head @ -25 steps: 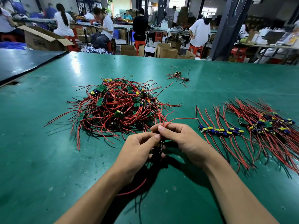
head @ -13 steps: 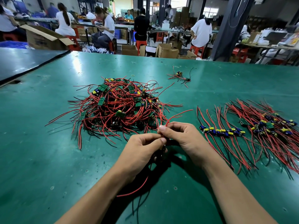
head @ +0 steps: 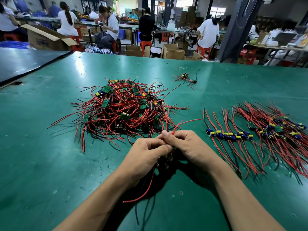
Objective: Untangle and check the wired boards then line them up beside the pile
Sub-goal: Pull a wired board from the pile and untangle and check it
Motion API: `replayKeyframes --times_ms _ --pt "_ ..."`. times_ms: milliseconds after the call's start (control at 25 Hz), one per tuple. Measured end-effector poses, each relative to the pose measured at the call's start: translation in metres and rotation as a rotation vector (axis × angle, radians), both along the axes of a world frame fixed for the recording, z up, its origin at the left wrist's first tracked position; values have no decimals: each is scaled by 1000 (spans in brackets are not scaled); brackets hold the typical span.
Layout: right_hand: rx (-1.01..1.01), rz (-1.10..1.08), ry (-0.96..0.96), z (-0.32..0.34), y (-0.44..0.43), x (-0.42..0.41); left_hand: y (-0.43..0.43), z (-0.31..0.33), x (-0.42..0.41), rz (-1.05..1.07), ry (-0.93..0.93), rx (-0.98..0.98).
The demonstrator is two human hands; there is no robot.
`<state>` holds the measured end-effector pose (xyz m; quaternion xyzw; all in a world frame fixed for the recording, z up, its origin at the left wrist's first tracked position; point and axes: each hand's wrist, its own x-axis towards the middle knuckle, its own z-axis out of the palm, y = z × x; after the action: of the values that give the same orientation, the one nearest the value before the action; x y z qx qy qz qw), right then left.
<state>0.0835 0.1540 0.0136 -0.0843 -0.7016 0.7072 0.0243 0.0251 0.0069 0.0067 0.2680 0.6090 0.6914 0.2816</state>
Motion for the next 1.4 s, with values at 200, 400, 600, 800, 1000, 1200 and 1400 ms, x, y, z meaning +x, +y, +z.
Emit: replayKeyframes --times_ms 200,400,600,800,1000,1200,1400 --pt "142 -154 10 1 2 -2 0 -2 -3 -27 -37 -22" --pt "177 -323 -37 -4 10 -8 1 0 -1 -27 32 -60" --pt "169 -378 7 -5 13 -10 2 -2 0 15 72 -122" --pt "-103 -273 29 -1 7 -11 4 -2 2 20 16 -99" --pt "-189 -42 -43 -3 -2 -7 6 -2 1 91 64 -23" --pt "-154 1 -20 -7 -2 -6 5 -3 1 84 52 -21" --pt "-1 -191 -6 -8 5 -9 4 0 2 86 91 -69"
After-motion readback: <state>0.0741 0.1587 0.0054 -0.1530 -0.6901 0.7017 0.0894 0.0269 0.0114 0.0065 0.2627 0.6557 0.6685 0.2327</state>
